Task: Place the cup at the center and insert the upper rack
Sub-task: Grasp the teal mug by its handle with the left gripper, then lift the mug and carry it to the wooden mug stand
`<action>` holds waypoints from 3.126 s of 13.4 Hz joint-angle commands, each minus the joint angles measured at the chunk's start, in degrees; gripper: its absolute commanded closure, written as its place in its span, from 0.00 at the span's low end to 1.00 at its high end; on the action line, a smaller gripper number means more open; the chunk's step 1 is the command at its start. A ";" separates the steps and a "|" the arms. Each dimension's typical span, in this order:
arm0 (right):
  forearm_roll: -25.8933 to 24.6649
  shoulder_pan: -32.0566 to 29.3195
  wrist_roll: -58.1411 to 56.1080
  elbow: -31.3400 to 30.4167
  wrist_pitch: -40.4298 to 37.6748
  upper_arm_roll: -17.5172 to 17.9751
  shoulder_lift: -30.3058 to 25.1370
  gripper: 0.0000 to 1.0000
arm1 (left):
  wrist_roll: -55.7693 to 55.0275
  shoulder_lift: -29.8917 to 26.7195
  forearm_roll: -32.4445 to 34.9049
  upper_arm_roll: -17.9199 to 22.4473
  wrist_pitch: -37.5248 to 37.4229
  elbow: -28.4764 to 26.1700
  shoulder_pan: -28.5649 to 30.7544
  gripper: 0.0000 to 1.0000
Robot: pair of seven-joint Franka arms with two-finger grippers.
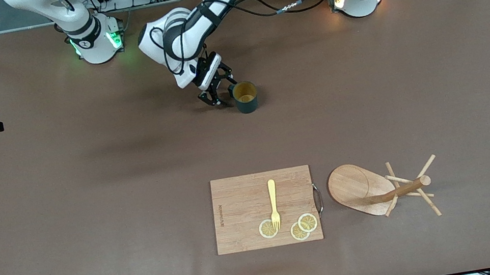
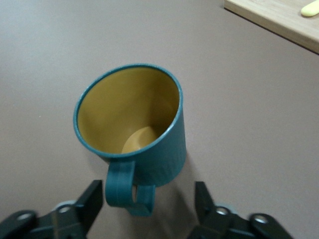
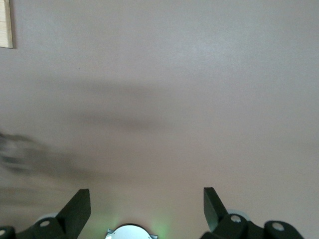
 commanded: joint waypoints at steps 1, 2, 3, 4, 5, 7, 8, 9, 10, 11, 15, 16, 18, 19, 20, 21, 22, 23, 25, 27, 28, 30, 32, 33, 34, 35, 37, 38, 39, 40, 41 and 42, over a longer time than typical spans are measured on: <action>-0.36 0.42 0.00 0.34 0.10 -0.43 0.40 0.00 | -0.57 0.93 0.88 0.41 -0.42 1.50 -0.28 0.47; -0.18 0.51 0.08 0.34 0.10 -0.43 0.40 0.00 | -0.57 1.02 0.70 0.41 -0.42 1.50 -0.37 0.51; -0.18 0.68 0.09 0.34 0.10 -0.43 0.49 0.00 | -0.57 1.20 0.44 0.15 -0.42 1.50 -0.37 0.59; -0.18 0.77 0.26 0.34 0.10 -0.34 0.49 0.00 | -0.57 1.20 0.35 -0.12 -0.42 1.50 -0.37 0.66; -0.18 0.77 0.17 0.34 0.10 -0.34 0.49 0.00 | -0.48 1.20 0.17 -0.29 -0.42 1.50 -0.37 0.76; -0.18 0.68 0.17 0.34 0.19 -0.34 0.58 0.00 | -0.39 1.28 0.08 -0.47 -0.42 1.50 -0.37 0.89; -0.18 0.77 0.17 0.34 0.19 -0.34 0.58 0.00 | -0.39 1.28 0.08 -0.47 -0.42 1.50 -0.37 0.91; -0.09 0.86 0.26 0.34 0.19 -0.34 0.58 0.00 | -0.39 1.20 0.08 -0.56 -0.42 1.50 -0.37 0.95; -0.18 0.86 0.26 0.34 0.19 -0.34 0.58 0.00 | -0.31 1.11 0.00 -0.65 -0.42 1.50 -0.37 0.96; -0.09 0.86 0.26 0.34 0.10 -0.34 0.58 0.00 | -0.13 1.02 0.00 -0.65 -0.42 1.50 -0.37 0.97; -0.09 0.86 0.35 0.34 0.27 -0.34 0.58 0.00 | 2.41 -1.17 0.00 -0.47 -0.16 1.50 -0.28 1.00; -0.09 0.86 0.35 0.34 0.36 -0.34 0.58 0.00 | 3.29 -2.31 0.00 -0.30 0.36 1.50 -0.28 1.00; 0.00 0.86 0.61 0.43 0.27 -0.34 0.58 0.00 | 5.31 -4.68 0.00 -0.12 1.42 1.50 0.68 1.00; 0.00 0.86 0.61 0.60 0.36 -0.25 0.58 0.00 | 6.19 -5.74 -0.09 -0.03 2.21 1.50 1.64 1.00; 0.08 0.86 0.61 0.87 0.62 -0.25 0.58 0.00 | 7.16 -6.88 -0.53 0.05 3.17 1.41 2.43 1.00; 0.17 1.21 0.70 1.04 0.97 -0.16 0.58 0.00 | 8.82 -8.46 -1.66 0.23 4.23 1.15 3.92 1.00; 0.09 2.08 0.70 1.31 1.50 -0.16 0.66 0.00 | 11.10 -9.86 -2.89 0.23 4.85 1.15 5.24 1.00; 0.08 2.70 0.79 1.48 1.68 -0.16 0.75 0.00 | 13.21 -11.27 -4.04 0.23 5.03 1.15 7.17 1.00; 0.17 3.40 2.80 2.10 1.68 -0.16 0.93 0.00 | 17.51 -13.56 -5.71 0.23 6.43 1.06 10.34 1.00; 0.17 4.02 4.48 2.36 1.59 -0.16 0.93 0.00 | 22.00 -15.49 -7.20 0.23 6.70 1.06 13.32 1.00; 0.17 4.02 4.48 2.36 1.59 -0.16 0.93 0.00 | 23.85 -16.72 -8.78 0.23 7.13 1.15 14.91 1.00; 0.26 4.11 4.57 2.45 1.59 -0.16 0.84 0.00 | 27.10 -18.40 -11.07 0.32 7.49 1.15 17.46 1.00; 0.87 4.02 4.92 2.63 1.59 -0.16 0.93 0.00 | 29.48 -20.76 -15.27 0.06 7.75 1.15 21.84 1.00; 0.96 4.02 6.83 2.63 1.59 -0.16 0.84 0.00 | 32.01 -22.43 -18.17 -0.03 8.62 1.15 24.65 1.00; 1.05 4.02 9.55 2.89 1.59 -0.16 0.84 0.00 | 34.65 -23.84 -21.94 0.05 9.94 1.15 27.37 1.00; 1.14 4.11 11.06 3.15 1.24 -0.16 0.84 0.00 | 37.29 -25.16 -26.41 0.05 10.91 1.06 30.27 1.00; 1.14 4.11 11.16 3.24 1.07 -0.16 0.84 0.00 | 44.57 -27.97 -34.25 0.14 11.09 0.36 35.29 1.00; 1.14 4.28 11.25 3.24 1.07 -0.16 0.84 0.00 | 47.91 -29.03 -36.98 0.14 11.00 0.36 37.66 1.00; 1.31 4.37 11.33 3.24 1.07 -0.16 0.84 0.00 | 50.21 -29.56 -39.96 0.14 11.09 0.36 39.77 1.00; 1.40 4.63 11.34 3.24 0.98 -0.16 0.84 0.00 | 51.36 -29.56 -43.47 0.14 11.00 0.36 41.88 1.00; 1.40 4.64 11.34 3.24 0.89 -0.16 0.84 0.00 | 52.94 -29.30 -47.77 0.14 11.26 0.36 44.08 1.00; 1.49 4.55 11.25 3.24 0.89 -0.08 0.75 0.00 | 55.22 -29.21 -52.60 0.14 11.96 0.27 46.36 1.00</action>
